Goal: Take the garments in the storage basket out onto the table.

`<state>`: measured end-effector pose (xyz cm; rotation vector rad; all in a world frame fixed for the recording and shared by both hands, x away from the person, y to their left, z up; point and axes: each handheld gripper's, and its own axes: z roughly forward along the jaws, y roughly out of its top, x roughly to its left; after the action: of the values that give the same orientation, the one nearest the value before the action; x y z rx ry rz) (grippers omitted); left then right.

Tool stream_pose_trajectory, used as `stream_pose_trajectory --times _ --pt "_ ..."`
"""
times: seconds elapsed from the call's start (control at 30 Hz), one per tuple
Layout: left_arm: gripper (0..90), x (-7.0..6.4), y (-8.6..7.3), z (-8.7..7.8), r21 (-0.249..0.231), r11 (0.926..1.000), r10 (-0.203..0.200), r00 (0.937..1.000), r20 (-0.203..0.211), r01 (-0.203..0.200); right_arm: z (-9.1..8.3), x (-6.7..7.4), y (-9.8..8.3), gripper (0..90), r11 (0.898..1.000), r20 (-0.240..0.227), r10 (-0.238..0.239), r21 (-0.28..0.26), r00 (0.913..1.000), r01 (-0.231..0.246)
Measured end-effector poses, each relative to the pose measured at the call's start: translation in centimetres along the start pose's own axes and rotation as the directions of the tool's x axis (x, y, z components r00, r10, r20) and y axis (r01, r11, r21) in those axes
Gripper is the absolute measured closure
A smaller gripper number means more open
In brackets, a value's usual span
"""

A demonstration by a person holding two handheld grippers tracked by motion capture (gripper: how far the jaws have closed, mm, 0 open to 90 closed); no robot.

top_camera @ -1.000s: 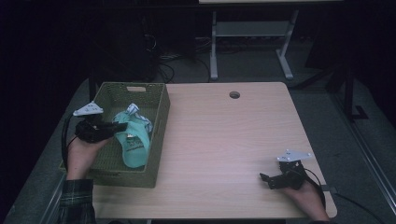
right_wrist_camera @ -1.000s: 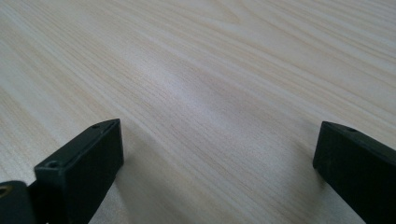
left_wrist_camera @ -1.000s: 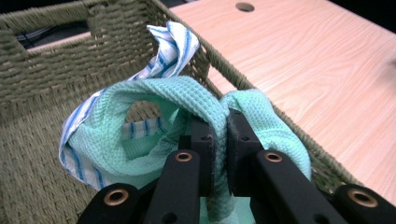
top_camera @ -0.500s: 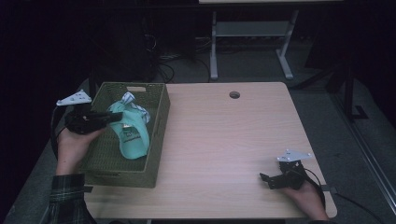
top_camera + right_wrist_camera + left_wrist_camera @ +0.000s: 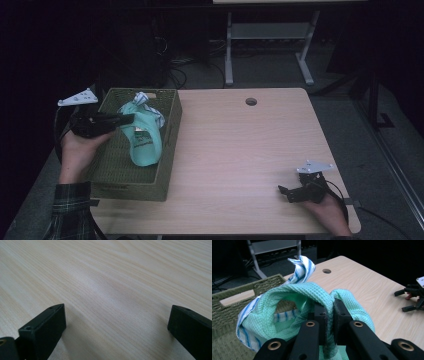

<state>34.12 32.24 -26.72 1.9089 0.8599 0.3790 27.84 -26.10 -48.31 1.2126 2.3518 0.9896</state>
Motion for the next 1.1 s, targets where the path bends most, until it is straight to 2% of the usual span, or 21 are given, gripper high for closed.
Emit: stream_pose_trajectory --times 0.33,0.53,0.8,1.1 --pt "83.2 -1.2 2.2 0.2 -0.044 0.9988 0.024 0.998 0.058 -0.021 0.0 0.0 0.0 1.5 1.0 0.0 0.0 0.0 1.0 0.0" --pt "83.2 -2.3 3.4 0.8 -0.051 0.9977 0.048 0.9953 0.084 -0.044 0.0 0.0 0.0 1.5 1.0 0.0 0.0 0.0 1.0 0.0" --pt "83.2 -3.7 4.9 2.0 -0.059 0.9956 0.08 0.9889 0.126 -0.073 0.0 0.0 0.0 1.5 1.0 0.0 0.0 0.0 1.0 0.0" --pt "83.1 -5.4 6.2 4.0 -0.059 0.9923 0.118 0.9773 0.176 -0.109 0.0 0.0 0.0 1.5 1.0 0.0 0.0 0.0 1.0 0.0"
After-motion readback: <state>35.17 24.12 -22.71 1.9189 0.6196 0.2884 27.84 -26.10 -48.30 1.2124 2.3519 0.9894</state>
